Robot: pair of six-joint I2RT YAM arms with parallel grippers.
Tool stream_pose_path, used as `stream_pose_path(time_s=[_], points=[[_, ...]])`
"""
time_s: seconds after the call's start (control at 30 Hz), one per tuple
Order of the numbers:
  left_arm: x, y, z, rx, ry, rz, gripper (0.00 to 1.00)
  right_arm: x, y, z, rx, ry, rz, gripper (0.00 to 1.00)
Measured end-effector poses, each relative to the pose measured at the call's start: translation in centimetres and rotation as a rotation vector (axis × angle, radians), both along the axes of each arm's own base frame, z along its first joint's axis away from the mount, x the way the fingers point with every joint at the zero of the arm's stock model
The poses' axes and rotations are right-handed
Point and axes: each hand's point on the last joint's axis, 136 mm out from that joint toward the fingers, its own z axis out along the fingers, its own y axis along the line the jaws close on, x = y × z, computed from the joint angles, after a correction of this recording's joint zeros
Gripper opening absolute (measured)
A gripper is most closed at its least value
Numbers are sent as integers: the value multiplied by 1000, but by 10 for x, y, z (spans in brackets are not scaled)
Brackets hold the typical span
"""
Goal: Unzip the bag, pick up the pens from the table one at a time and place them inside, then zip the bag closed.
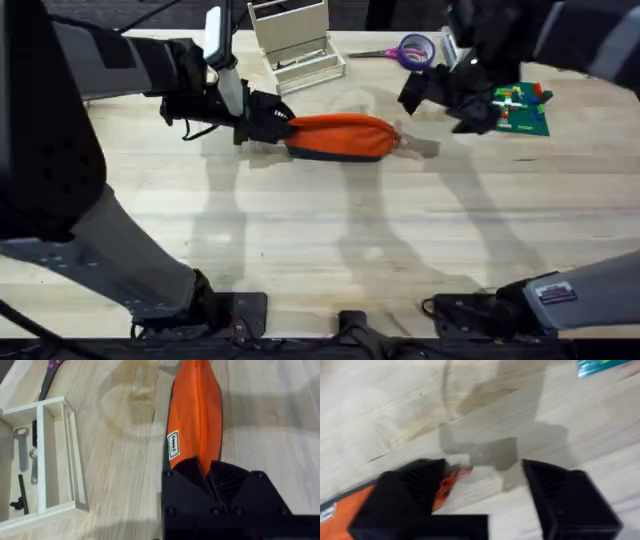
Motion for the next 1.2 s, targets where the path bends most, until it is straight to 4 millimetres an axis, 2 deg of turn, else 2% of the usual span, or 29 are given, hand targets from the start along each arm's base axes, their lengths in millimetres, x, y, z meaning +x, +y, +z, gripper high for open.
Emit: stream_pose_path(time_s=[0.03, 0.13, 0.3, 0.4, 0.43, 0.6, 0.63, 0.9, 1.07, 1.2], points=[[0, 1, 0, 0, 0, 2, 42, -1, -3, 5, -11, -11, 6, 981], [0, 1, 0, 2, 0, 4, 42, -5, -3, 27, -25, -59, 35, 996], [0, 1, -1, 3, 0, 4, 42, -18, 7, 65, -27, -142, 129, 997], [0, 1, -1, 3, 0, 4, 53, -31, 14, 80, -28, -163, 179, 996], [1, 1, -1, 4, -2, 3, 151, -35, 16, 84, -29, -167, 193, 997], [1, 3, 0, 2, -2, 8, 916, -52, 15, 97, -30, -173, 216, 997], [1, 3, 0, 3, 0, 9, 973, -56, 14, 99, -31, -172, 218, 997], [2, 3, 0, 3, -4, 9, 992, -78, 6, 121, -45, -208, 265, 998], [-7, 4, -1, 19, 47, 10, 994, -93, 1, 137, -69, -243, 328, 998], [-17, 8, 13, 84, 44, 16, 995, -107, -4, 146, -91, -263, 378, 998]])
